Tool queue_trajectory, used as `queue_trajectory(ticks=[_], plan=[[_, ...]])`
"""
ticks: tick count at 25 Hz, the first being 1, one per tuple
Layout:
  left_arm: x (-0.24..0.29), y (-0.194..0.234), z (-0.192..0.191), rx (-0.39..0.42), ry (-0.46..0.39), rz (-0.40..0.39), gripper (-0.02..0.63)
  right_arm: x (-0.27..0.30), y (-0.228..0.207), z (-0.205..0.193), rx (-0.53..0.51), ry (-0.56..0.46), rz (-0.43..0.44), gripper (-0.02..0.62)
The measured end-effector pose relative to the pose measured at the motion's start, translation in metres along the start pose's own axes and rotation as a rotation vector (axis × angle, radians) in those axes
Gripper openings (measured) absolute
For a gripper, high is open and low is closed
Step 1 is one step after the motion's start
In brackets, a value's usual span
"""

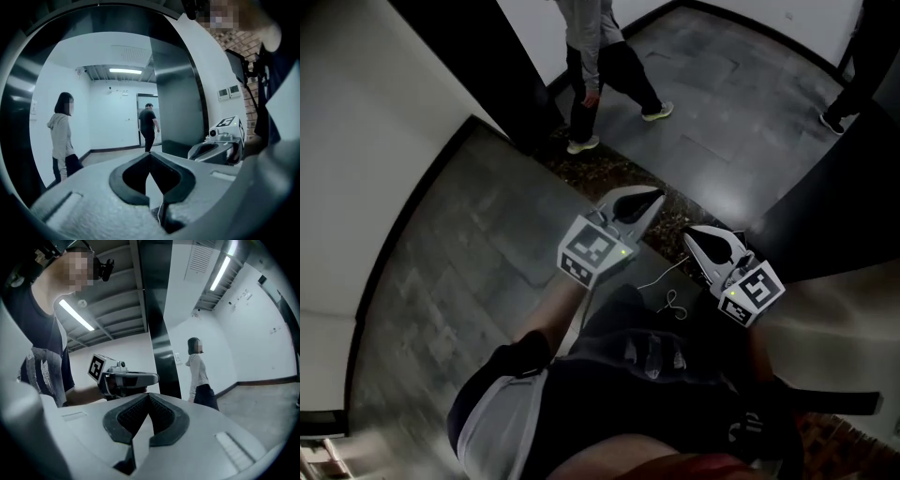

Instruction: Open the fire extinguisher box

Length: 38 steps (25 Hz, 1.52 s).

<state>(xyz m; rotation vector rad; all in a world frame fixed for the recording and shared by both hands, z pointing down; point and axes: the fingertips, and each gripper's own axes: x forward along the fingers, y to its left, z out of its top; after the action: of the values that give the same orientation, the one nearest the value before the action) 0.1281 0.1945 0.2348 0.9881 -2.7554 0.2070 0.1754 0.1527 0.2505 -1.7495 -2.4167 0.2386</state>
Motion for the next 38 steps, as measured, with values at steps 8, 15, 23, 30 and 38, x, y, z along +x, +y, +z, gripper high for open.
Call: queue_trajectory(ticks=[8, 15, 23, 30, 38], plan=[[0.016, 0.027, -0.007, 0.001, 0.024, 0.009, 0.002, 0.021, -0.024, 0.004, -0.003, 0.008, 0.022, 0.000], [0.031, 0.111, -0.011, -0.011, -0.027, -0.067, 0.002, 0.098, -0.077, 0.021, -0.009, 0.025, -0.060, 0.000], [0.050, 0.238, -0.028, -0.050, -0.039, -0.198, 0.002, 0.234, -0.151, 0.033, 0.093, 0.035, -0.138, 0.001], [0.062, 0.328, -0.031, -0.118, -0.019, -0.281, 0.002, 0.333, -0.180, 0.045, 0.073, 0.078, -0.160, 0.000], [0.081, 0.341, -0.035, -0.173, 0.023, -0.338, 0.002, 0.350, -0.216, 0.036, 0.229, 0.105, -0.146, 0.002]])
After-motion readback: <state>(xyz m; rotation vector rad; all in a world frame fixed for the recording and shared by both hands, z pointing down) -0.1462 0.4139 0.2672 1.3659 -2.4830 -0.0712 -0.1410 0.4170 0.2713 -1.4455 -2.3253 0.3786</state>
